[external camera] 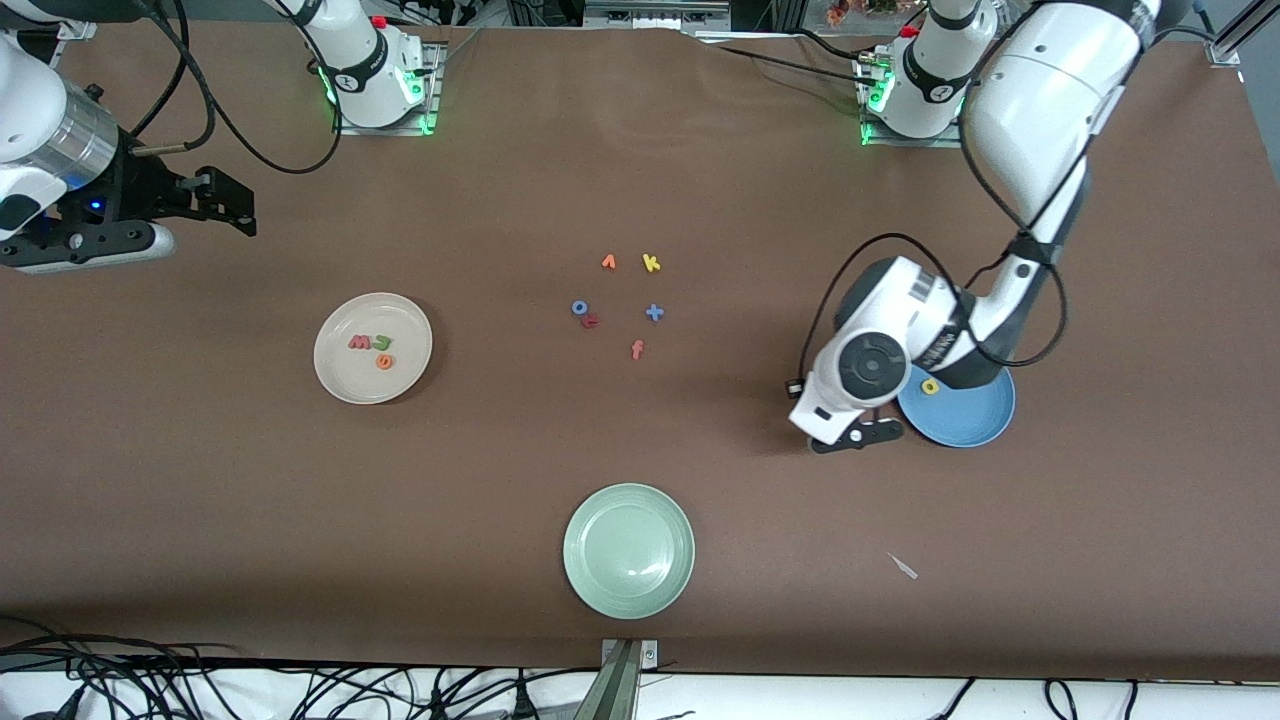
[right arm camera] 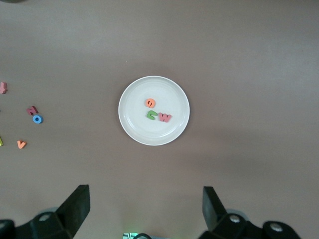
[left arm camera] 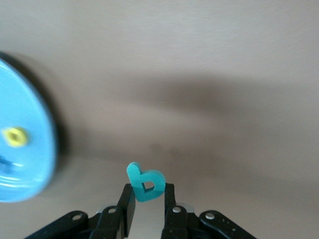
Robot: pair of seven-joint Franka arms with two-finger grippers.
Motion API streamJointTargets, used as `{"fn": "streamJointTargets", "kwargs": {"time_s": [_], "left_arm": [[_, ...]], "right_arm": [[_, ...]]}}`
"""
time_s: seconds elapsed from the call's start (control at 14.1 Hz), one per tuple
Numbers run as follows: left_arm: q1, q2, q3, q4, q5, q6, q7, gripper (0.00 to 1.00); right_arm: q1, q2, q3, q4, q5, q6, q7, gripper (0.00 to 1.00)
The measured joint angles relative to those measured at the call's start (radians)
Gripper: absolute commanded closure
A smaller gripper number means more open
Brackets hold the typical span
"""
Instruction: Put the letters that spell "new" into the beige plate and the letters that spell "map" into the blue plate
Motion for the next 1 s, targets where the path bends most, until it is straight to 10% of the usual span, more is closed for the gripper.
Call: {"fn": "streamJointTargets", "kwargs": {"time_s": [0.5,0.57,0.71,1.0], "left_arm": [[0.198,-0.004,0.013,-0.015,0.078,-0.110,0.503,0.70],[0.217,-0.001,0.014,-0.018,0.085,-0.110,0.554,0.57],[0.248,0.000,0.015,-0.022,0.088,-0.110,0.638,0.00],[0.273,-0.002,0.014,-0.019,0.088,-0.132,0.696,0.00]], "right_arm": [[0.000,0.014,-0.001,0.000,0.000,0.002,0.000,0.00],[0.000,0.014,-0.001,0.000,0.000,0.002,0.000,0.00],[0.000,0.014,-0.001,0.001,-0.001,0.002,0.000,0.00],[0.000,0.014,-0.001,0.001,-0.001,0.004,0.000,0.00]]}}
